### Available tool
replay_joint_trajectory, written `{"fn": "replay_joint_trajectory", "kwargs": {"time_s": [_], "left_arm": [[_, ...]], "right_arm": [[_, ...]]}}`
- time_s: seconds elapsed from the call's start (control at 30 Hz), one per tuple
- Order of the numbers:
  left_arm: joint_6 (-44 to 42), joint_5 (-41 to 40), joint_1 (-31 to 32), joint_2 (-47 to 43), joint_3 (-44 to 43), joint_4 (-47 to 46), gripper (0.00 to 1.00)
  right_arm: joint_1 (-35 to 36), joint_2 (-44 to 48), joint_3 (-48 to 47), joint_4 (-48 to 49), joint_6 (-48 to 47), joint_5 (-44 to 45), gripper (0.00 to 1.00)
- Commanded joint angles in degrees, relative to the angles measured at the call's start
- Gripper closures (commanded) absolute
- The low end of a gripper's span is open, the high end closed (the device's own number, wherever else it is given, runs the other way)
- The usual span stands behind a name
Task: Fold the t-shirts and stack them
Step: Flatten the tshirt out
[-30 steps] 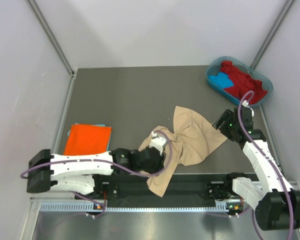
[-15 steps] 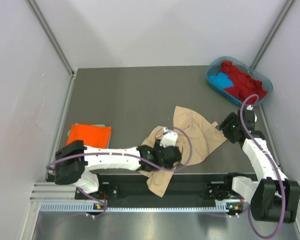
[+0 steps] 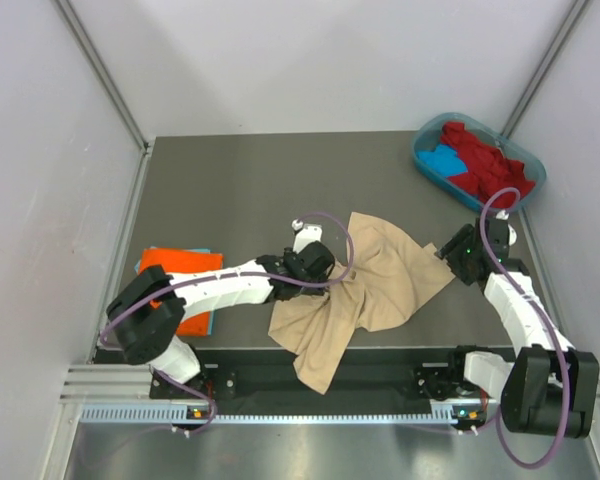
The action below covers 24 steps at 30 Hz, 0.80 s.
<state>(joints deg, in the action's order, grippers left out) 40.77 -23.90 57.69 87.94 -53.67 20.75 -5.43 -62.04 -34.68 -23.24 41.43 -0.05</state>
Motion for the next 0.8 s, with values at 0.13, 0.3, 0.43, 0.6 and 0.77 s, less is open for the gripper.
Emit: {"fn": "replay_joint_trajectory", "kwargs": {"time_s": [0.13,0.3,0.43,0.6,0.77], "left_arm": [[-0.7,2.7,-6.5,8.2,-4.7,-3.8,0.42],[-4.3,1.6,-8.6,13.5,-10.5,-5.0,0.64],[-7.2,3.4,-13.5,18.2,-16.2,-6.1,1.0],[-12.7,5.3,-20.4,27.4,-35.0,-1.2,1.0],[-13.8,7.0,-25.7,31.4,-48.0,4.2,1.0]], "right_arm": [[-0.7,3.2,-2.0,2.0,0.1,1.6,0.39],[-0.7,3.7,-2.0,2.2,-0.2,0.8,0.41],[-0.7,3.3,-2.8,1.3,-0.8,2.3,0.45],[-0.7,1.4,-4.6,-1.5,1.5,3.9,0.37],[-0.7,1.6,-6.1,-3.3,1.5,4.6,0.39]]}}
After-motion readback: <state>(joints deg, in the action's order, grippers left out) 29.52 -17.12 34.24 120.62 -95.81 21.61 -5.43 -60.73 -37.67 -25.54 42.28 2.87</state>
